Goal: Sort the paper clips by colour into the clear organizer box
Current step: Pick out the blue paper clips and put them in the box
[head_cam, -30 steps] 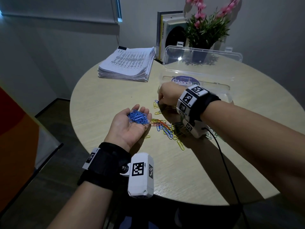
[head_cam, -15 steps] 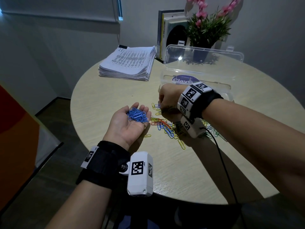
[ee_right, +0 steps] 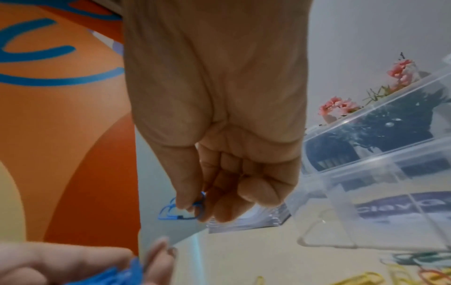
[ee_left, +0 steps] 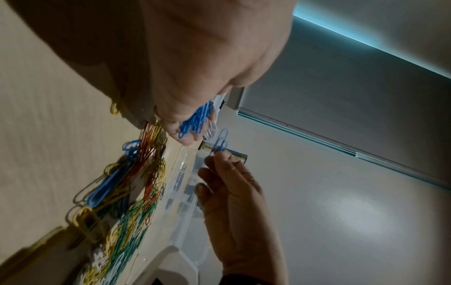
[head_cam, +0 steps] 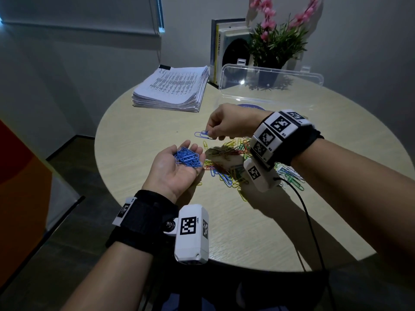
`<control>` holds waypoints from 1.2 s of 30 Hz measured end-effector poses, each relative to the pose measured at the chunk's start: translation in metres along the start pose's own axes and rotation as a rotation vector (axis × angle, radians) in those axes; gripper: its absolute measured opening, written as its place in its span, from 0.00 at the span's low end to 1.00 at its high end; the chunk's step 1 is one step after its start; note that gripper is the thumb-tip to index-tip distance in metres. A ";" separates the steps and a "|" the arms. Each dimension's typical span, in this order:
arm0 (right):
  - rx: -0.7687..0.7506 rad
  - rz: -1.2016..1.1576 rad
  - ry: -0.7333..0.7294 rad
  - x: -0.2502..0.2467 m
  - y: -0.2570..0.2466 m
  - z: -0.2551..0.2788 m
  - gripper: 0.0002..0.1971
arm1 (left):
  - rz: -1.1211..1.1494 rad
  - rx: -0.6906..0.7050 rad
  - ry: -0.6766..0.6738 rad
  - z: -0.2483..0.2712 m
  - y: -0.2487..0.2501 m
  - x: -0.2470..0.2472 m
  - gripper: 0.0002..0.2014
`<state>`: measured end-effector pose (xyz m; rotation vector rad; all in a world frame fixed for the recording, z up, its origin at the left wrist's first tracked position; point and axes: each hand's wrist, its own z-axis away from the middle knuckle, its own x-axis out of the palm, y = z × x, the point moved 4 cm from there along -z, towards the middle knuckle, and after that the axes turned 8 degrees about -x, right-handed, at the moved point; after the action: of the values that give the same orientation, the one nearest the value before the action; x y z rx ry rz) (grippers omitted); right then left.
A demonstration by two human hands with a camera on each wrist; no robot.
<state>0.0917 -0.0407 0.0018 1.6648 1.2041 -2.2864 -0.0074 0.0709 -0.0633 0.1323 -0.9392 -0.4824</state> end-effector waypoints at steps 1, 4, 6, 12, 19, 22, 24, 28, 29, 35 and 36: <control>-0.022 -0.011 -0.010 -0.001 -0.006 0.004 0.06 | 0.002 -0.003 -0.006 0.000 -0.002 0.001 0.21; -0.066 -0.068 -0.037 0.000 -0.022 0.016 0.05 | 0.031 -0.010 -0.029 -0.002 -0.007 0.005 0.20; -0.075 -0.105 -0.063 0.003 -0.030 0.023 0.07 | 0.061 -0.009 -0.044 -0.002 -0.009 0.007 0.20; -0.002 0.022 -0.003 0.001 -0.018 0.031 0.06 | 0.091 0.006 -0.046 0.002 -0.009 0.003 0.19; 0.094 0.312 -0.171 0.034 -0.004 0.046 0.07 | 0.091 0.016 -0.038 0.007 -0.008 -0.003 0.20; 0.100 0.424 -0.153 0.033 -0.003 0.046 0.11 | 0.078 0.012 -0.043 0.009 -0.009 -0.004 0.20; 0.103 0.512 -0.143 0.033 -0.001 0.045 0.12 | 0.064 0.012 -0.047 0.010 -0.010 -0.005 0.20; 0.120 0.531 -0.111 0.031 0.004 0.046 0.12 | 0.059 0.011 -0.053 0.012 -0.010 -0.005 0.20; 0.117 0.520 -0.094 0.030 0.004 0.046 0.12 | 0.060 0.010 -0.058 0.013 -0.010 -0.006 0.20; 0.163 0.451 -0.173 0.044 -0.003 0.054 0.17 | 0.053 0.005 -0.064 0.015 -0.012 -0.007 0.20; 0.176 0.447 -0.180 0.046 -0.003 0.054 0.16 | 0.053 0.003 -0.067 0.016 -0.012 -0.007 0.20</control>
<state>0.0294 -0.0545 -0.0289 1.5412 0.5388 -2.2370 -0.0278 0.0652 -0.0630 0.0947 -1.0062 -0.4387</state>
